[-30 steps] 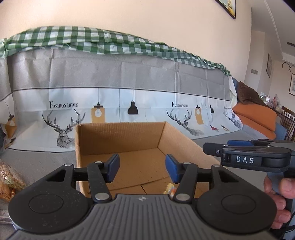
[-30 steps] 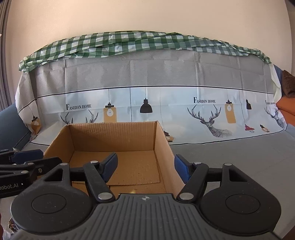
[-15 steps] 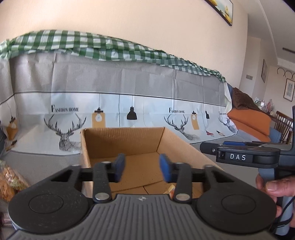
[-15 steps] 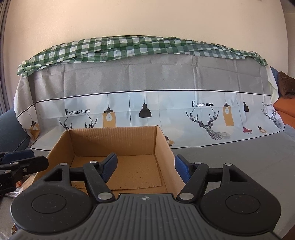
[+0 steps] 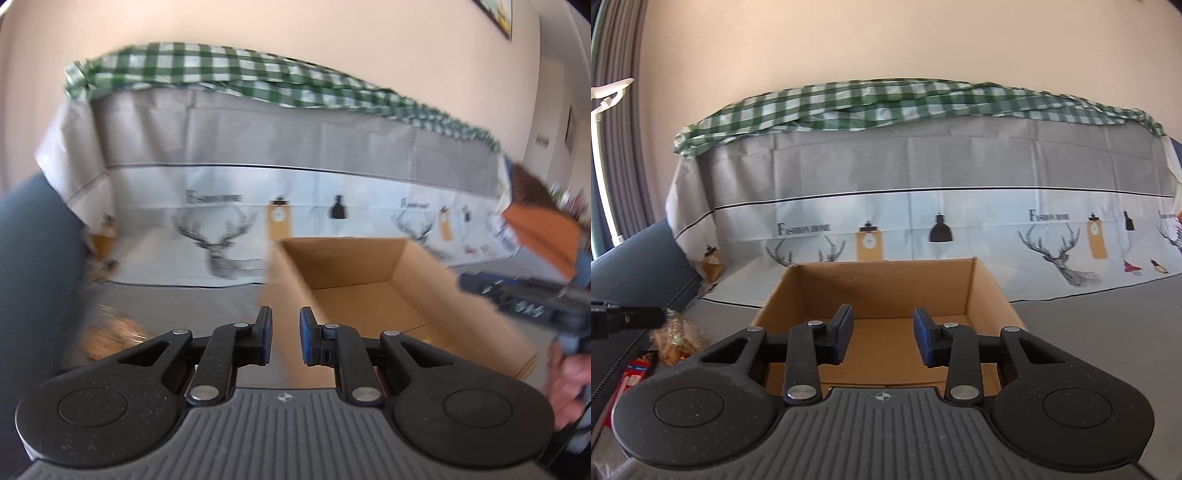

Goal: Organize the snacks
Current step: 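Move both tools back to the snack pile beside the box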

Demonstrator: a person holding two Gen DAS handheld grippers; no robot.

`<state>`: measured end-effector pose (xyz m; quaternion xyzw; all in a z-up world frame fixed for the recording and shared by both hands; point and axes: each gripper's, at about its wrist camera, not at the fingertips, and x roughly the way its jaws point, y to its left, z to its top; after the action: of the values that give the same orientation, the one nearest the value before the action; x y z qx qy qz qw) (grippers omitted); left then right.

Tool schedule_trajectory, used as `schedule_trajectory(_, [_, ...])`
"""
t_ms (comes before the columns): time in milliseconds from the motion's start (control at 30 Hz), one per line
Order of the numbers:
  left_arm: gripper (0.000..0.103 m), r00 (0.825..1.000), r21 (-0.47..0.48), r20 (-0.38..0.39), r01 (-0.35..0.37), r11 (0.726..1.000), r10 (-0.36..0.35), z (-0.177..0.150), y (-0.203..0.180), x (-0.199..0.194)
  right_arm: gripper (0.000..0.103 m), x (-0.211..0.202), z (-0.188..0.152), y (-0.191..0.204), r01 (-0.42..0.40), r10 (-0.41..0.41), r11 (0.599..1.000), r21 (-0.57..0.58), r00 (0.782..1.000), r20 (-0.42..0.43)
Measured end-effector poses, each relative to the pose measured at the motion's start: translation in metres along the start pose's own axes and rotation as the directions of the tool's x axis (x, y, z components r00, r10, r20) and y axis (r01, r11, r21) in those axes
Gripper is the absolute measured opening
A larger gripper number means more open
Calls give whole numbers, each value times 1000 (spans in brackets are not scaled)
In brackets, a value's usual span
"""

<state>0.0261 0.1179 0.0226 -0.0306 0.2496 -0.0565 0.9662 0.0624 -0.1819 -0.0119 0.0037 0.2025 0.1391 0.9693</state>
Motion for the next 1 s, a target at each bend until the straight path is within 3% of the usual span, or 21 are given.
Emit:
schedule_trajectory(100, [17,996,12,-1,-84,996,84,-7,37,-7,36,0,0,16,-29,29,1000,-2,1000,5])
schedule_trajectory(167, [17,993,-159,-37,-119,980,115,-15,76,-6,36,0,0,29,-54,54,999,-1,999,9])
schedule_trajectory(233, [17,991,-324,-29,-131,937,129,-19,110,-12,36,-1,-1,45,-93,93,996,-4,996,15])
schedule_trajectory(300, [17,987,-428,-58,-161,889,150,-23,134,-12,37,-3,-3,64,-146,146,989,-19,989,21])
schedule_trajectory(367, [17,986,-494,-92,-169,853,143,-27,149,-9,37,-4,-7,86,-203,204,978,-50,979,15])
schedule_trajectory(433, [17,981,-509,-134,-188,840,139,-27,154,-2,37,-5,-12,108,-259,261,962,-85,965,3])
schedule_trajectory(600, [20,950,-443,-263,-277,853,172,-32,149,20,37,9,-28,155,-369,358,919,-142,929,-99])
schedule_trajectory(733, [32,909,-378,-355,-354,855,220,-40,147,36,37,30,-48,185,-399,357,900,-178,906,-226])
schedule_trajectory(867, [46,844,-225,-433,-442,868,317,-48,137,53,37,50,-65,209,-414,334,886,-208,882,-332])
schedule_trajectory(900, [53,825,-179,-450,-457,871,341,-50,134,58,38,53,-69,214,-408,318,884,-228,882,-349])
schedule_trajectory(1000, [59,778,-41,-487,-475,879,397,-57,122,70,41,65,-81,227,-377,249,884,-276,880,-404])
